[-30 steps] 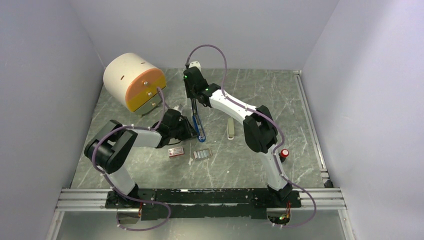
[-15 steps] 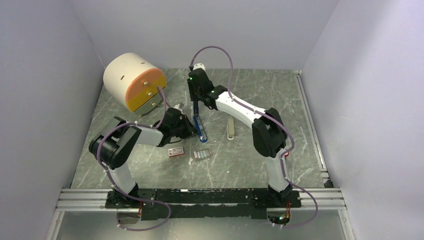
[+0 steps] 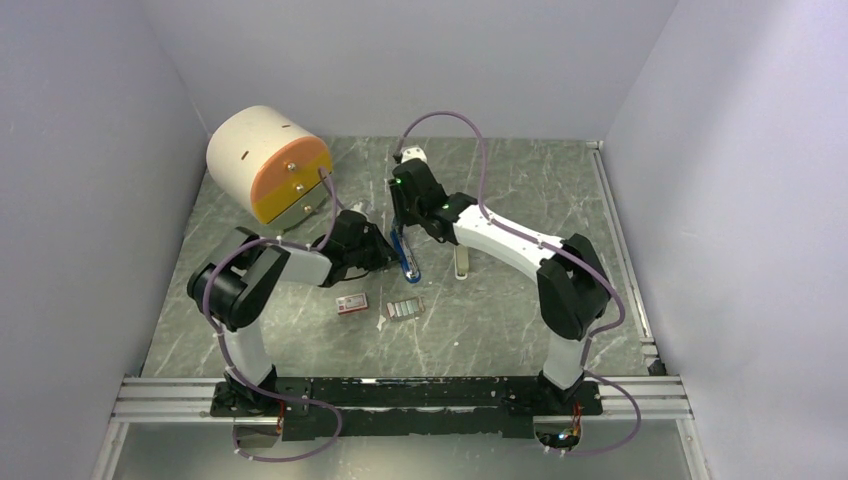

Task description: Load the staples into the stapler

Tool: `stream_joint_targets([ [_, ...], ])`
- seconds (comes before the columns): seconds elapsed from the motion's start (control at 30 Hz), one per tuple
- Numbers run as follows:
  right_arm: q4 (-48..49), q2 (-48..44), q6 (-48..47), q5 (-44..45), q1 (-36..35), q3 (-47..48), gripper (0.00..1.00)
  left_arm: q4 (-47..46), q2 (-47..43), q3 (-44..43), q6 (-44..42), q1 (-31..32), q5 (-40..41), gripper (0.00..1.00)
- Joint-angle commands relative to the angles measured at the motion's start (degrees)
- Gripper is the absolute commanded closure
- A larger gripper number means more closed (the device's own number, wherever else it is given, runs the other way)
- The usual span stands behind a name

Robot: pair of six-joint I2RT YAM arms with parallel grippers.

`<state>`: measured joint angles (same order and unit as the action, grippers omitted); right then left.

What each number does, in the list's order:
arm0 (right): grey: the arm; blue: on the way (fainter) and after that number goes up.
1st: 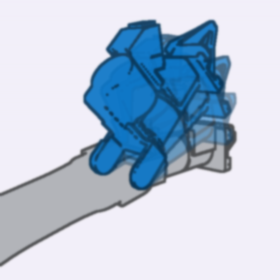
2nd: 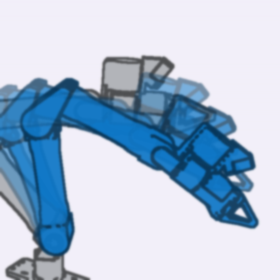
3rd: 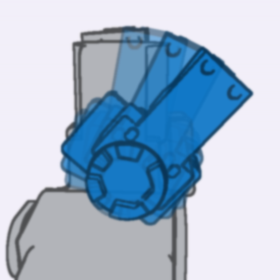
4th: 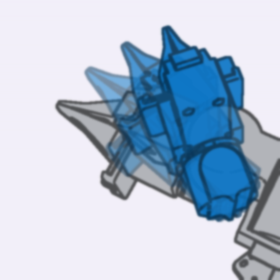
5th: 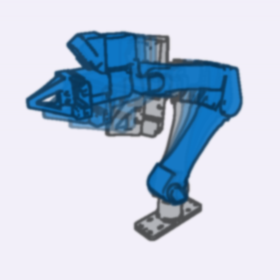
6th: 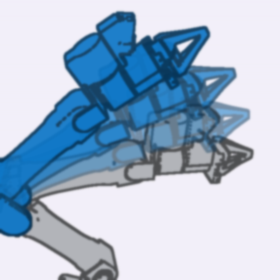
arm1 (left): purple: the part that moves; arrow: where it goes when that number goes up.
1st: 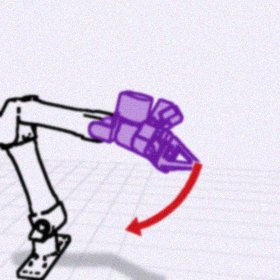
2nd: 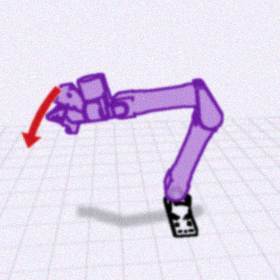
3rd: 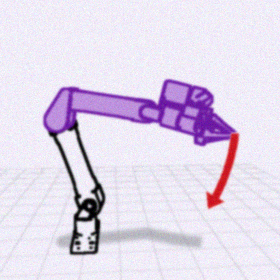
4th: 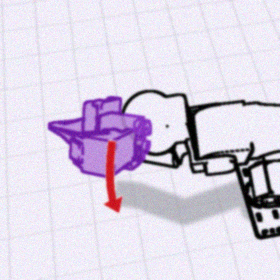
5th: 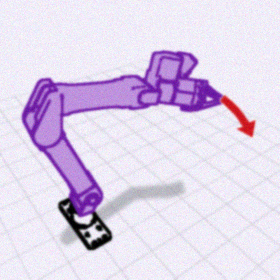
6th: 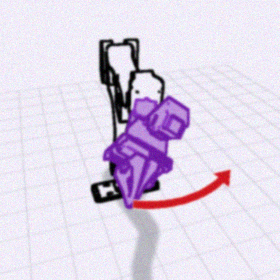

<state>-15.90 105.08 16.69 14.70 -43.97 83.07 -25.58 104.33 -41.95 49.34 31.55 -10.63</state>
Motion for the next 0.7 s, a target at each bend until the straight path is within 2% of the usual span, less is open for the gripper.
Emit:
stream_joint_targets([
  [0.0, 2.3, -3.3, 3.0, -0.5, -0.7, -2.5, 0.81, 10.9, 4.8, 1.5, -2.7, -0.1, 5.7, 0.85],
  [0.67, 4.3, -7.8, 6.2, 0.2, -4.4, -15.6, 0.83, 12.3, 6.2, 0.4, -3.0, -0.1, 7.1, 0.86],
])
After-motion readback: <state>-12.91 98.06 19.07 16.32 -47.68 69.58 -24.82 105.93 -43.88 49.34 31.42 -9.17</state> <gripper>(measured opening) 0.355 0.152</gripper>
